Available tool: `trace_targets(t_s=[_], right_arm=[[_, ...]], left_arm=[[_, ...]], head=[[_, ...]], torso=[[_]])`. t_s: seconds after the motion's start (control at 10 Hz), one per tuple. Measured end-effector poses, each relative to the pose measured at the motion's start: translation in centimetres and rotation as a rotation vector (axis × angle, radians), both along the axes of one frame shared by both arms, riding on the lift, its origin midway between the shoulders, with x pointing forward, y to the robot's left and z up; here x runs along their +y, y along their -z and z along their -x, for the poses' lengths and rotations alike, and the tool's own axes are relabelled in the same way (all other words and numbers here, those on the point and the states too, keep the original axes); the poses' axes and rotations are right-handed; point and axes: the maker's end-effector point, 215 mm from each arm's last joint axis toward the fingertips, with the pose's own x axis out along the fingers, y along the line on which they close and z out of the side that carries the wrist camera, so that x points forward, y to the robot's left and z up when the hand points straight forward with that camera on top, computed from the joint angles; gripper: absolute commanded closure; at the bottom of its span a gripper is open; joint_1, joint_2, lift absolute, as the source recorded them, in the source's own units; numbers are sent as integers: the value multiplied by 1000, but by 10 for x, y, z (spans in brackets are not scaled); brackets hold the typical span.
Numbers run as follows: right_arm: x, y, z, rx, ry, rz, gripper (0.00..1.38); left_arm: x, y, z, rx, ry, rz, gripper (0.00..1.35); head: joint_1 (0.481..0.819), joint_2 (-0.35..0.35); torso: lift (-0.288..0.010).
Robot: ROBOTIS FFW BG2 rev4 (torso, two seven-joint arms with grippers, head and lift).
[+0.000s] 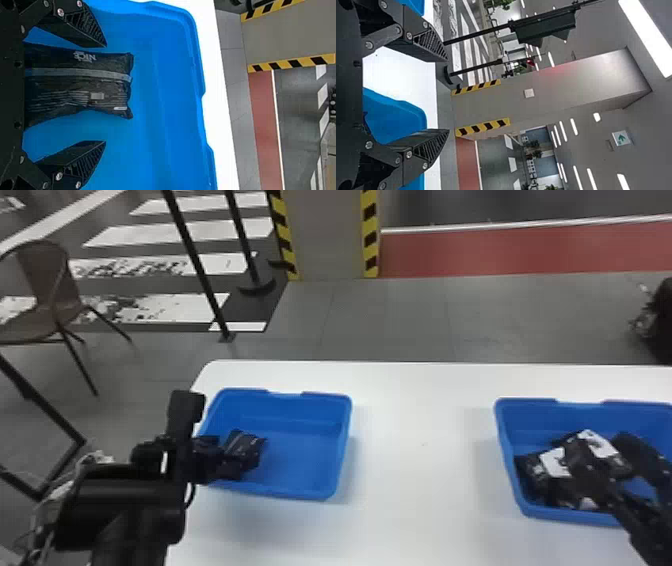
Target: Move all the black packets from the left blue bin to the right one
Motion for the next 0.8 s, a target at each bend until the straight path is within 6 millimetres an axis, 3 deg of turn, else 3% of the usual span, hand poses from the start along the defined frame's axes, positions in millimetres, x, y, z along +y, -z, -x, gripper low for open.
trace_targets(t_s=[0.1, 0.3, 0.4, 0.5, 0.6, 0.8], right_arm=[[4, 0, -1, -1, -8, -9, 430], [7, 0, -2, -2, -13, -27, 430], [6, -1, -2, -3, -14, -36, 430], [6, -1, -2, -3, -14, -43, 430], [6, 0, -2, 1, -14, -49, 430], [7, 3, -2, 10, -17, -57, 430]], left_arm=[[-1, 4, -6, 17, -5, 9, 231], [-8, 18, -3, 80, -21, 43, 653], [-18, 23, 0, 108, -16, 71, 789], [-27, 22, 0, 114, -4, 95, 1087], [-31, 18, -5, 103, 8, 100, 1204], [-33, 3, -6, 63, 16, 100, 1204]], head=[[695, 177], [695, 172], [695, 166], [695, 153], [695, 146], [695, 145]], torso=[[-110], [-110], [-110], [-110], [-110], [-110]])
